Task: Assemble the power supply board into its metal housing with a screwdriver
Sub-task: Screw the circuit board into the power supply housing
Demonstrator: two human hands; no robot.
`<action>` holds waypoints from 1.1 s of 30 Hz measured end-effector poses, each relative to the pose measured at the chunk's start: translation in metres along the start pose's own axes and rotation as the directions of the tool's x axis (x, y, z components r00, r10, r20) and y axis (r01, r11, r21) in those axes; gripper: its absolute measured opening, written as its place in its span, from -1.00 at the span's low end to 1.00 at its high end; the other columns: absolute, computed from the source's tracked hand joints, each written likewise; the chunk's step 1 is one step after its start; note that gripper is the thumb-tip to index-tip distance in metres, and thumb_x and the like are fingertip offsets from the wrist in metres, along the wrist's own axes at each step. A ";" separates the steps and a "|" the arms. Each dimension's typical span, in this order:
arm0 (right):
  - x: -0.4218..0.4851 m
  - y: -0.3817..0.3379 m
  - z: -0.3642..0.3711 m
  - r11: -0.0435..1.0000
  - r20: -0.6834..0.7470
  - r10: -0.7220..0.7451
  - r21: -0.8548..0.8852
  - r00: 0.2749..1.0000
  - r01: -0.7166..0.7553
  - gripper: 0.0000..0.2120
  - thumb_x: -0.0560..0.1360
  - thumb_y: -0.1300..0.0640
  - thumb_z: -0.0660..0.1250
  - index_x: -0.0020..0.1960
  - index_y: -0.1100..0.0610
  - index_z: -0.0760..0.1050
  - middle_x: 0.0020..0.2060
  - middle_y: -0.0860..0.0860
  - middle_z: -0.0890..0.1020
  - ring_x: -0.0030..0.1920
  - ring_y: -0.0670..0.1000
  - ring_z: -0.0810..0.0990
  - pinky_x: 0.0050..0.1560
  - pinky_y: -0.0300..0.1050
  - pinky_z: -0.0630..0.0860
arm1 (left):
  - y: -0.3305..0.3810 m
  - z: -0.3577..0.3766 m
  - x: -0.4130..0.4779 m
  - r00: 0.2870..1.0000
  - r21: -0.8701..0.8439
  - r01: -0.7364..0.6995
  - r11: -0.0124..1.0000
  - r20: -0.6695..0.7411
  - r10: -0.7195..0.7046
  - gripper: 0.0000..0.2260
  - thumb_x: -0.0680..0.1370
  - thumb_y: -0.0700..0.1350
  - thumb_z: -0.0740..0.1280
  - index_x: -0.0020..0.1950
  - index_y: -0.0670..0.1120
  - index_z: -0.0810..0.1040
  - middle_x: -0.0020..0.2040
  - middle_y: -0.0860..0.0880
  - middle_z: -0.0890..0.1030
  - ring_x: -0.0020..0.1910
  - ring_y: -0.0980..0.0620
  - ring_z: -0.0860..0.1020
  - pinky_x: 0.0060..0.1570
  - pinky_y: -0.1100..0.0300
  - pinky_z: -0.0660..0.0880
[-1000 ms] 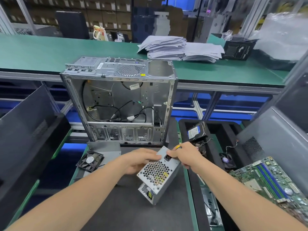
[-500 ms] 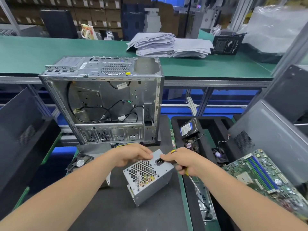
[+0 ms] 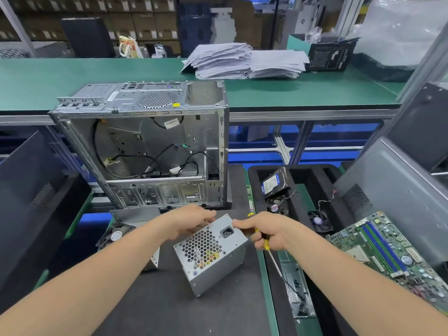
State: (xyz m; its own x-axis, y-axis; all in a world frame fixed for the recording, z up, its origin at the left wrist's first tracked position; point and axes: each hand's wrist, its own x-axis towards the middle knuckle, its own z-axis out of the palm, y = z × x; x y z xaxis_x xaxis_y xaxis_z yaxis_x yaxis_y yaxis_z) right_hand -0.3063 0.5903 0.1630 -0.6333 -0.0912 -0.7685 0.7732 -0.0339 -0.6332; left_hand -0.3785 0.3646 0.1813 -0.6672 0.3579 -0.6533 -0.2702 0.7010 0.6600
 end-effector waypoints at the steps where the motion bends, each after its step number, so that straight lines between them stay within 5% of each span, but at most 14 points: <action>1: 0.000 0.000 -0.003 1.000 -0.005 -0.010 -0.013 1.000 0.010 -0.73 0.50 0.04 0.57 0.09 0.10 0.58 -0.10 0.01 0.70 -0.48 -0.12 0.21 -0.54 -0.30 0.19 | 0.005 0.004 -0.002 0.993 0.066 -0.081 0.995 -0.079 0.086 -0.72 0.68 0.11 0.25 0.10 -0.01 0.68 -0.07 0.06 0.73 -0.12 0.07 0.64 -0.13 0.19 0.56; 5: 0.000 0.001 -0.025 0.995 -0.105 -0.069 -0.072 0.992 0.062 -0.79 0.58 -0.01 0.48 -0.03 0.15 0.69 -0.11 0.04 0.73 -0.52 -0.14 0.27 -0.53 -0.32 0.25 | 0.027 0.025 -0.009 0.838 0.352 -0.317 0.881 -0.331 0.434 -0.85 0.65 0.01 0.29 0.03 0.08 0.66 -0.09 0.19 0.65 -0.17 0.22 0.59 -0.20 0.29 0.44; 12: -0.003 0.033 -0.069 0.985 -0.274 -0.171 -0.041 0.946 0.166 -0.65 0.65 0.01 0.39 -0.13 0.28 0.62 -0.37 0.12 0.65 -0.47 0.01 0.55 -0.43 -0.16 0.54 | 0.070 0.104 -0.009 0.631 0.534 -0.592 0.603 -0.157 0.759 -0.85 0.55 -0.20 0.32 0.00 0.00 0.65 -0.23 0.17 0.52 -0.22 0.19 0.48 -0.15 0.34 0.35; 14: -0.007 0.042 -0.082 0.959 -0.343 -0.277 -0.156 0.897 0.237 -0.58 0.61 -0.09 0.42 -0.31 0.17 0.63 -0.40 0.07 0.65 -0.43 0.06 0.55 -0.36 -0.12 0.54 | 0.077 0.130 -0.005 0.655 0.518 -0.622 0.587 -0.067 0.752 -0.86 0.54 -0.21 0.32 -0.01 -0.02 0.63 -0.21 0.12 0.56 -0.26 0.22 0.46 -0.20 0.43 0.32; 16: -0.010 0.049 -0.097 0.856 -0.419 -0.401 -0.489 0.815 0.169 -0.43 0.58 -0.23 0.34 -0.47 0.11 0.58 -0.50 -0.05 0.63 -0.38 0.03 0.59 -0.30 -0.15 0.50 | 0.079 0.148 0.002 0.725 0.511 -0.593 0.622 0.003 0.689 -0.86 0.55 -0.21 0.30 0.01 -0.02 0.62 -0.09 0.04 0.64 -0.22 0.21 0.49 -0.19 0.40 0.34; 18: -0.012 0.056 -0.110 0.736 -0.488 -0.492 -0.676 0.721 0.045 -0.36 0.57 -0.35 0.23 -0.42 0.12 0.59 -0.51 -0.05 0.63 -0.29 0.05 0.63 -0.19 -0.08 0.54 | 0.077 0.161 0.011 0.801 0.517 -0.517 0.682 0.013 0.598 -0.82 0.59 -0.21 0.27 0.09 -0.06 0.63 0.03 0.01 0.66 -0.06 0.08 0.58 -0.01 0.24 0.48; 20: -0.013 0.061 -0.120 0.709 -0.521 -0.587 -0.701 0.620 0.083 -0.40 0.58 -0.32 0.23 -0.35 0.14 0.58 -0.48 -0.02 0.64 -0.27 0.09 0.63 -0.14 -0.03 0.59 | 0.076 0.169 0.018 0.871 0.465 -0.425 0.777 -0.025 0.491 -0.82 0.61 -0.19 0.26 0.10 -0.09 0.64 0.04 -0.01 0.68 -0.03 -0.01 0.64 0.03 0.12 0.58; 23: -0.015 0.068 -0.128 0.731 -0.498 -0.663 -0.590 0.558 0.342 -0.74 0.57 -0.04 0.35 -0.22 0.06 0.64 -0.39 -0.04 0.68 -0.30 0.07 0.67 -0.20 -0.02 0.61 | 0.081 0.175 0.031 0.991 -0.109 -0.132 0.985 0.016 0.135 -0.80 0.67 -0.16 0.26 0.10 -0.26 0.60 -0.08 -0.20 0.69 -0.21 -0.15 0.67 -0.11 0.09 0.66; 25: -0.014 0.071 -0.127 0.730 -0.462 -0.679 -0.502 0.570 0.463 -0.88 0.56 0.07 0.40 -0.12 0.05 0.66 -0.30 -0.04 0.72 -0.36 -0.02 0.69 -0.25 -0.04 0.63 | 0.084 0.175 0.036 0.989 -0.408 0.068 0.910 0.149 -0.008 -0.72 0.72 -0.08 0.22 0.16 -0.30 0.55 0.00 -0.27 0.68 -0.09 -0.19 0.69 -0.04 0.04 0.66; 27: -0.010 0.075 -0.124 0.751 -0.440 -0.659 -0.432 0.610 0.499 -0.95 0.53 0.11 0.44 -0.09 0.08 0.64 -0.28 0.00 0.73 -0.35 0.00 0.72 -0.20 0.03 0.66 | 0.086 0.175 0.045 0.985 -0.551 0.122 0.826 0.171 -0.031 -0.70 0.73 -0.03 0.22 0.18 -0.27 0.55 0.10 -0.27 0.65 0.04 -0.19 0.66 0.03 0.00 0.63; 29: -0.003 0.081 -0.118 0.803 -0.427 -0.593 -0.383 0.683 0.457 -0.93 0.45 0.10 0.51 -0.12 0.04 0.63 -0.30 0.01 0.74 -0.30 0.01 0.73 -0.19 0.01 0.67 | 0.089 0.174 0.053 0.997 -0.495 0.054 0.867 0.076 -0.019 -0.78 0.71 -0.10 0.25 0.08 -0.24 0.58 0.10 -0.26 0.65 0.00 -0.14 0.65 0.03 0.05 0.62; 31: 0.005 0.085 -0.108 0.844 -0.427 -0.519 -0.395 0.740 0.364 -0.85 0.36 0.04 0.57 -0.14 0.01 0.64 -0.29 -0.03 0.74 -0.23 -0.03 0.73 -0.19 -0.08 0.65 | 0.092 0.167 0.054 0.999 -0.152 -0.023 0.988 -0.038 0.017 -0.87 0.63 -0.28 0.26 -0.08 -0.21 0.55 -0.06 -0.26 0.60 -0.20 -0.12 0.57 0.01 0.06 0.58; 33: 0.013 0.087 -0.097 0.874 -0.424 -0.450 -0.388 0.786 0.291 -0.79 0.32 0.01 0.62 -0.12 0.00 0.66 -0.24 -0.04 0.74 -0.20 -0.03 0.73 -0.16 -0.09 0.66 | 0.098 0.153 0.056 0.990 0.205 -0.065 0.977 -0.109 0.089 -0.85 0.57 -0.34 0.23 -0.08 -0.25 0.58 -0.13 -0.31 0.53 -0.17 -0.22 0.54 -0.03 -0.01 0.54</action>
State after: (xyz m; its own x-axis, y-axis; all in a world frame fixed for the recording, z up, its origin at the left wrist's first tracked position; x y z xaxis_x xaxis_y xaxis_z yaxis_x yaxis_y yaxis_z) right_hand -0.2506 0.6823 0.0892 -0.8591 0.3659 -0.3580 0.4793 0.3298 -0.8133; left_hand -0.3359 0.5478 0.1529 -0.7603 0.3492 -0.5477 -0.0784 0.7877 0.6111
